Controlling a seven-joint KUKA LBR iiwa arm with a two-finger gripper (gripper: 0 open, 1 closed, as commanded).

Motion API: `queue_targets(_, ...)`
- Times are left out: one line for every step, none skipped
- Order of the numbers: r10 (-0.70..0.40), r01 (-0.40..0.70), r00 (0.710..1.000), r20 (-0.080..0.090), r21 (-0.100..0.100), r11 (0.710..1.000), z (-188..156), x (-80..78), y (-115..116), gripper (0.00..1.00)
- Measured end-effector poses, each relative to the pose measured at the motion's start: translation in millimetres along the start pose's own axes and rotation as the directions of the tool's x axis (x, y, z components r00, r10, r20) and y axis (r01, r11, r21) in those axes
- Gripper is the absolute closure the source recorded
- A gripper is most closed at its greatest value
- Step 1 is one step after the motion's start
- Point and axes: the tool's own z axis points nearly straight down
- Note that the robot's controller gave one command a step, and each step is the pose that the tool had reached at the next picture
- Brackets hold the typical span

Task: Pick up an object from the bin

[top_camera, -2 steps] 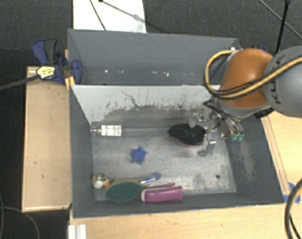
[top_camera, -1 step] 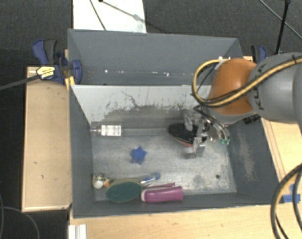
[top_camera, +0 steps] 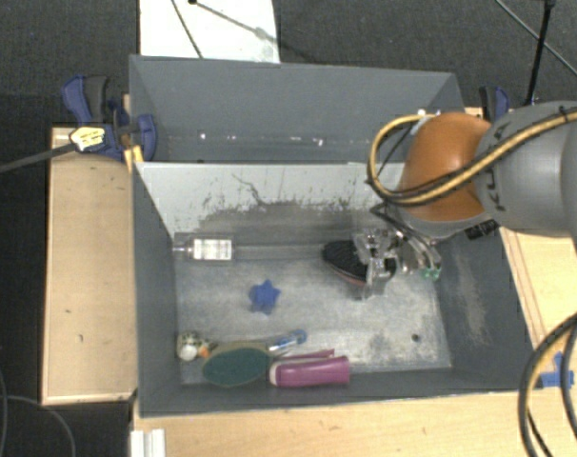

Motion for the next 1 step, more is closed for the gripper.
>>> queue_targets(-0.013,0.013,1.0,-0.003,0.0,1.0,-179.8,0.8,11.5,1.0)
